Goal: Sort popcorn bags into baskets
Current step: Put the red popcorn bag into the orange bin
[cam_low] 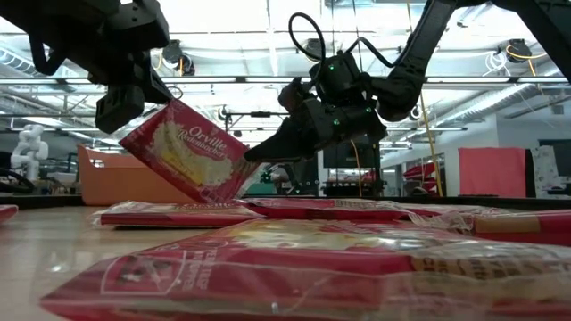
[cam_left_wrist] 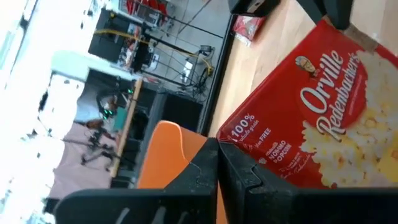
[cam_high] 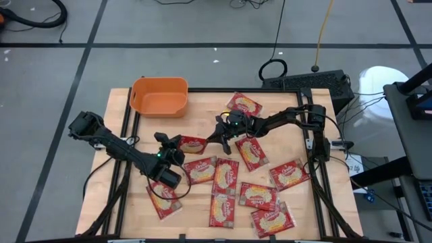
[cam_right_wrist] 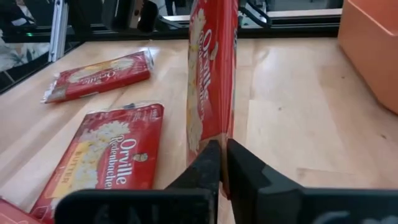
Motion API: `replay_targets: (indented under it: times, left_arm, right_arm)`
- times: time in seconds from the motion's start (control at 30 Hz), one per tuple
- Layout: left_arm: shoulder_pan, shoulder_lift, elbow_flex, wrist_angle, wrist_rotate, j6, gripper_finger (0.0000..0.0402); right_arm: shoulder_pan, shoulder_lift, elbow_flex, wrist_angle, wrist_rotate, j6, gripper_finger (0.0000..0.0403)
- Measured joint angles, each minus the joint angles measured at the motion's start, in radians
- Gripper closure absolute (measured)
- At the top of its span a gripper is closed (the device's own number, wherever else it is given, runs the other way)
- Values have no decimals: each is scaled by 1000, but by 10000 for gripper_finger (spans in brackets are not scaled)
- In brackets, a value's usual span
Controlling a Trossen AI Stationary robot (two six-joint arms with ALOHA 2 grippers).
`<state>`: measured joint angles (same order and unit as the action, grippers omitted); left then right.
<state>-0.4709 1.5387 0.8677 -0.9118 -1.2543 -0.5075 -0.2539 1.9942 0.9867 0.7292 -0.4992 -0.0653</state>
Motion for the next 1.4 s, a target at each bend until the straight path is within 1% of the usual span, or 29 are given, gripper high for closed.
replay_targets:
  times: [0.1,0.2,0.27,0.4,0.53,0.67,0.73,0.8,0.93,0.97,1.03,1.13,1.27,1.33,1.4]
  left_arm:
    - [11,-1,2,-8,63,-67,361]
    - [21,-20,18,-34,184,-136,313]
    - [24,-54,29,-47,235,-174,276]
    - [15,-153,52,-93,252,-251,207]
    - [4,-273,59,-57,246,-221,165]
    - [2,-375,59,0,248,-161,150]
    - [3,-415,59,41,280,-121,147]
    - [1,-452,59,53,354,-77,147]
    - [-4,-522,59,51,559,-58,147]
    - [-4,-531,58,52,586,-55,147]
    - [-3,-548,58,68,586,-53,146]
    - [5,-548,58,129,556,-17,146]
    - [30,-514,58,278,555,102,146]
    - [56,-481,58,368,566,170,146]
    - [89,-439,58,449,615,241,146]
  right_arm:
    - [1,0,0,-5,0,10,397]
    - [6,-13,-2,-24,2,56,400]
    - [16,-32,-2,-51,31,61,400]
    - [47,-92,-1,-118,136,18,402]
    - [82,-162,0,-154,220,-32,402]
    - [117,-227,0,-179,275,-94,402]
    - [131,-254,0,-209,298,-116,402]
    - [142,-272,0,-221,317,-131,403]
    - [153,-294,0,-272,345,-138,403]
    - [156,-295,0,-271,346,-138,403]
    - [158,-296,0,-269,346,-138,403]
    - [168,-295,0,-271,364,-138,403]
    - [182,-288,0,-271,401,-138,403]
    - [187,-288,0,-270,402,-138,403]
    - [191,-288,0,-268,413,-138,403]
